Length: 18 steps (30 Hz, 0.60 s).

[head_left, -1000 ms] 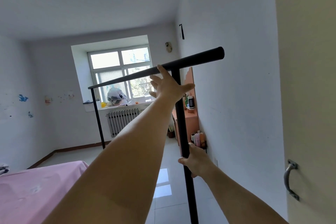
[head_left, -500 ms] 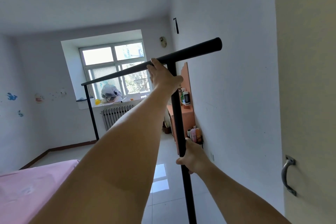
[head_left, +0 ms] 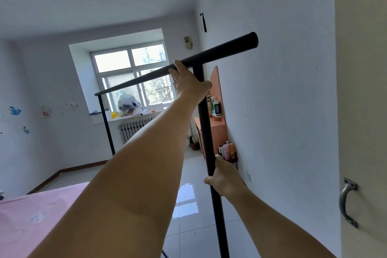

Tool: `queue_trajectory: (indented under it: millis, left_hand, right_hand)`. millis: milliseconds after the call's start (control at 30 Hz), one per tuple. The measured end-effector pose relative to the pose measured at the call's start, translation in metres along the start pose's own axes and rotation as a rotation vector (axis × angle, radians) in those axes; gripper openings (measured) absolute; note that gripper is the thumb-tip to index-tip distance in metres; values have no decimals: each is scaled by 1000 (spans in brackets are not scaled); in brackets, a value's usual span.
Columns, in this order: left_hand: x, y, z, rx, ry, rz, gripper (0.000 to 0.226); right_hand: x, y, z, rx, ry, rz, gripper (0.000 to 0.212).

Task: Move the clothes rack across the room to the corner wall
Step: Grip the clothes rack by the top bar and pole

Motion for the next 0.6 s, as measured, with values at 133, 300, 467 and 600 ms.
queue_trajectory:
  millis: [133, 300, 467, 600]
  left_hand:
    - [-7, 5, 2, 32, 10, -8, 107]
    - [-32, 22, 9, 13, 9, 11, 105]
    - [-61, 47, 17, -20, 35, 23, 105]
    - [-90, 54, 39, -53, 38, 8, 99]
  right_hand:
    - [-7, 1, -1, 4, -1, -27, 53]
    - [-31, -2, -4, 3, 32, -51, 49]
    - [-64, 0, -11, 17, 88, -59, 47]
    - [-95, 14, -7, 34, 106, -52, 46]
Point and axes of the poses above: each hand's wrist, its own x-axis towards the middle knuckle, its own y-axis out of the back of the hand, z = x × y, the point moved 4 cm from there along x, towards the middle knuckle, and after that the axes turned 2 degrees about -x, right-handed, at the moved point
